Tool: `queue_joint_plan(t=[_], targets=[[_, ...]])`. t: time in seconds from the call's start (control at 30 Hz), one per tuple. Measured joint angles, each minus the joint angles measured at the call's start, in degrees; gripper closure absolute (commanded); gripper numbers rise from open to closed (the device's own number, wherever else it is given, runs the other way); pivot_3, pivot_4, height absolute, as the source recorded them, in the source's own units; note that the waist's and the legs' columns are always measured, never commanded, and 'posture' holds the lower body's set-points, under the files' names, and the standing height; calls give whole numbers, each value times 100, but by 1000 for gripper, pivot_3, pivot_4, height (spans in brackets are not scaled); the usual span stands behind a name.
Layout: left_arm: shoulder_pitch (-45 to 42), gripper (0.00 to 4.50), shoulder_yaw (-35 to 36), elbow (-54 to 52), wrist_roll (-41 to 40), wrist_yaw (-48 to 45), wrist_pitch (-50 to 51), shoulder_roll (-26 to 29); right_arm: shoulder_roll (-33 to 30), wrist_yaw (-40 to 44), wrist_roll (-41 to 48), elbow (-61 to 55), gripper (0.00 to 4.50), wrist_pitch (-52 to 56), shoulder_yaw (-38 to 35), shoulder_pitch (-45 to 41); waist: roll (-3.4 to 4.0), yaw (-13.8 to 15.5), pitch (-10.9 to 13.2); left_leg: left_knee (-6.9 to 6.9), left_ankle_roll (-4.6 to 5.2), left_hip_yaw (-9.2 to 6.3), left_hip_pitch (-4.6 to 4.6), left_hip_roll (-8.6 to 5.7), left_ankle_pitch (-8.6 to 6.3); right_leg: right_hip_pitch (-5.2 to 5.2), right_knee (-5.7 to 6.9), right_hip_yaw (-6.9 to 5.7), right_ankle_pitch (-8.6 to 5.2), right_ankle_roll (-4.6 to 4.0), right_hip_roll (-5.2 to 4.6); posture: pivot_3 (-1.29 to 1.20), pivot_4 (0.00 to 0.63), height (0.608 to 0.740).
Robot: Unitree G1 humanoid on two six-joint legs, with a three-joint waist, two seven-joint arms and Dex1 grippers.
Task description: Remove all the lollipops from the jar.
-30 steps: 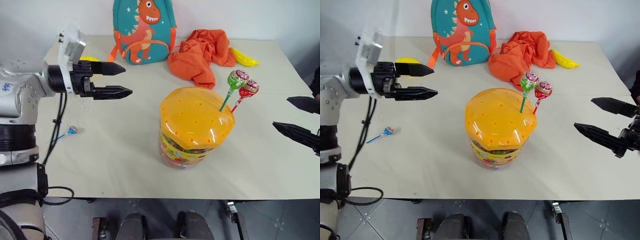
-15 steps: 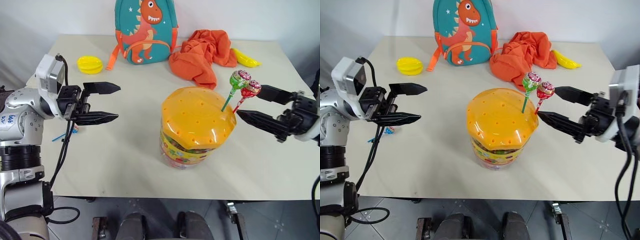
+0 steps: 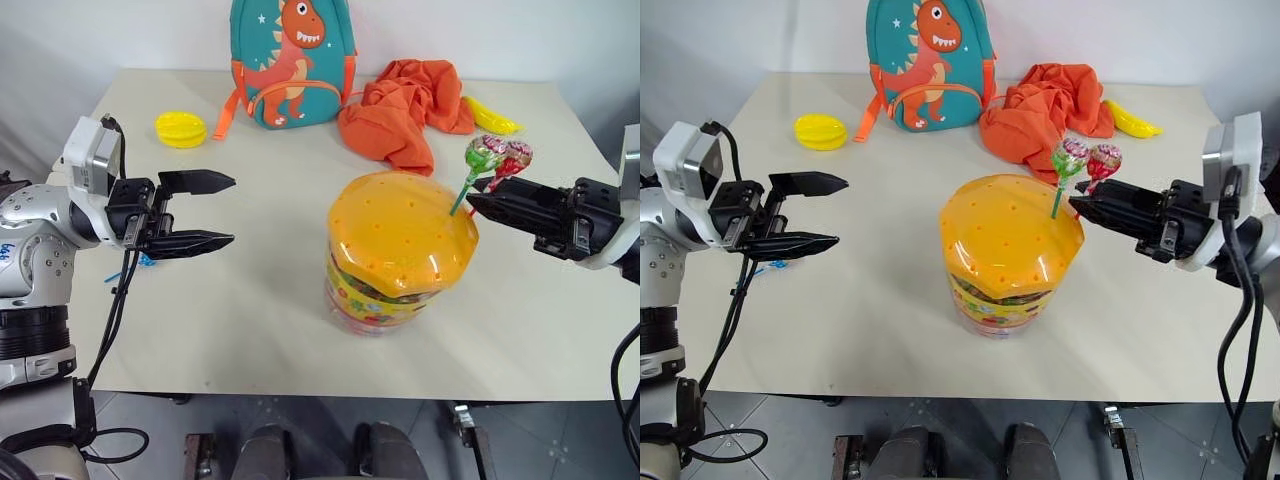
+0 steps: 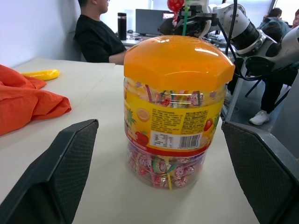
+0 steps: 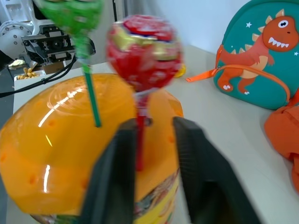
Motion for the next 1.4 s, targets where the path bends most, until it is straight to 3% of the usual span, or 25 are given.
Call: queue_joint_plan(t=[0.5,0.63,0.73,0.93,1.17,1.33,1.4], targets=[[-233,0,-149,256,-23,-253,-44,-84,-482,-560,137,361,4467,21,-641,-573,0,1,0,-2,-1,2,0,0,0,0,-1,-1,0,0,0,0,150,740],[-346,0,-188,274,-23,-335,-60,-96,-941,-848,-446,1074,4467,34,-632,-651,0,14,0,-4,0,5,0,-1,0,-1,-1,0,0,0,-2,0,150,740],[-346,0,-189,377,-25,-393,-65,-93,-1727,-808,-1295,1703,4467,280,-101,-100,-14,2,-8,-6,0,6,0,1,-1,-1,-3,-1,0,0,0,0,150,740],[-185,0,-68,387,-74,-487,-148,-39,-1769,-602,-2124,2372,4467,425,791,397,-15,-99,-10,-11,0,18,0,5,0,-8,-6,1,0,0,2,0,150,740],[310,0,270,257,-117,-486,-228,487,-1231,-954,-2982,3459,4467,907,1807,27,-15,-167,-10,-14,0,22,0,7,0,-10,-9,4,0,-1,0,0,150,740],[412,0,303,187,-145,-410,-217,534,-873,-986,-3329,3958,4467,860,2026,-341,-12,-129,-9,-10,0,21,-3,6,-1,-10,-8,3,0,0,-2,0,150,740],[481,0,315,53,-170,-344,-186,536,-842,-960,-3469,4073,3979,847,2042,-423,-12,-124,-9,-12,-1,19,-4,5,-1,-10,-8,3,0,0,-3,0,150,740]])
